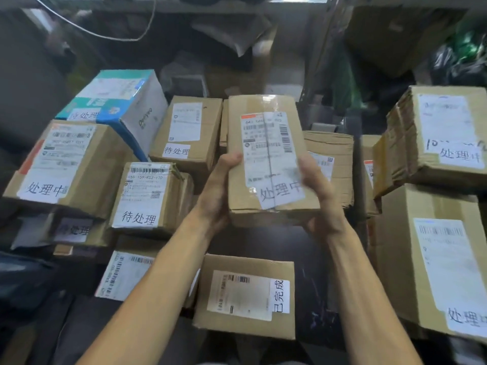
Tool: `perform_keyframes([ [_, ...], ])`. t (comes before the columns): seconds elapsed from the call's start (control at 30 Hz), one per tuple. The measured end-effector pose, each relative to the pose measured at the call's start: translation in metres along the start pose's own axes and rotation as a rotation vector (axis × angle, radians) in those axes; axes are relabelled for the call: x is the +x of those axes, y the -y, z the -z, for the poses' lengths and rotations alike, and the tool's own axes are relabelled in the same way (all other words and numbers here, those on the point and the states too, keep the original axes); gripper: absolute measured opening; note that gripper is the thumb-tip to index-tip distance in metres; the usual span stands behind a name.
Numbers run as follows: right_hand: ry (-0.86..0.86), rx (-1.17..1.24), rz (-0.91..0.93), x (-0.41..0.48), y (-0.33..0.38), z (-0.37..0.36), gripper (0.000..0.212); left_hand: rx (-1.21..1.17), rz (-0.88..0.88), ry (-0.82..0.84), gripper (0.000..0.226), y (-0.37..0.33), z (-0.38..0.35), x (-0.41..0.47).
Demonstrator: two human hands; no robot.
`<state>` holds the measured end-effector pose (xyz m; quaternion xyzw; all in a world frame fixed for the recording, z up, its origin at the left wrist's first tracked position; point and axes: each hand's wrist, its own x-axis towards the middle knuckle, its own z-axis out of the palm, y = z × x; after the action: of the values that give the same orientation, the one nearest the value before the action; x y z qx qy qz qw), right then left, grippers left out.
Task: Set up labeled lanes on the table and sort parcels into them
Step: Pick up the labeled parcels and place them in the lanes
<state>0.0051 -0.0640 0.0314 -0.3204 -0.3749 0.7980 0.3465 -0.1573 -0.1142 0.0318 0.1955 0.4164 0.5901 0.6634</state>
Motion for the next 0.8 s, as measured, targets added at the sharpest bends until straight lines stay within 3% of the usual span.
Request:
perform_keyframes([
  [0.13, -0.002, -0.087, 0.066, -0.004, -0.002, 0.004, 0.055, -0.067, 0.022, 0.061, 0.051, 0.002, -0.005, -0.004],
  [0.37, -0.081, -0.069, 0.123, -0.024, -0.003, 0.006, 0.075, 0.069, 0.058, 0.066, 0.051, -0.005, -0.017, -0.015],
  [0.5, -0.157, -0.078, 0.198, -0.053, 0.004, 0.004, 0.074, 0.159, 0.036, -0.05, 0.072, -0.008, -0.004, -0.012],
  [0.6, -0.236, -0.091, 0.258, -0.083, 0.01, 0.001, 0.07, 0.23, 0.059, -0.075, 0.069, -0.006, 0.004, -0.008],
  [0.8, -0.392, -0.09, 0.419, -0.142, 0.03, -0.004, 0.065, 0.35, 0.097, 0.134, 0.062, 0.0, -0.037, -0.008],
])
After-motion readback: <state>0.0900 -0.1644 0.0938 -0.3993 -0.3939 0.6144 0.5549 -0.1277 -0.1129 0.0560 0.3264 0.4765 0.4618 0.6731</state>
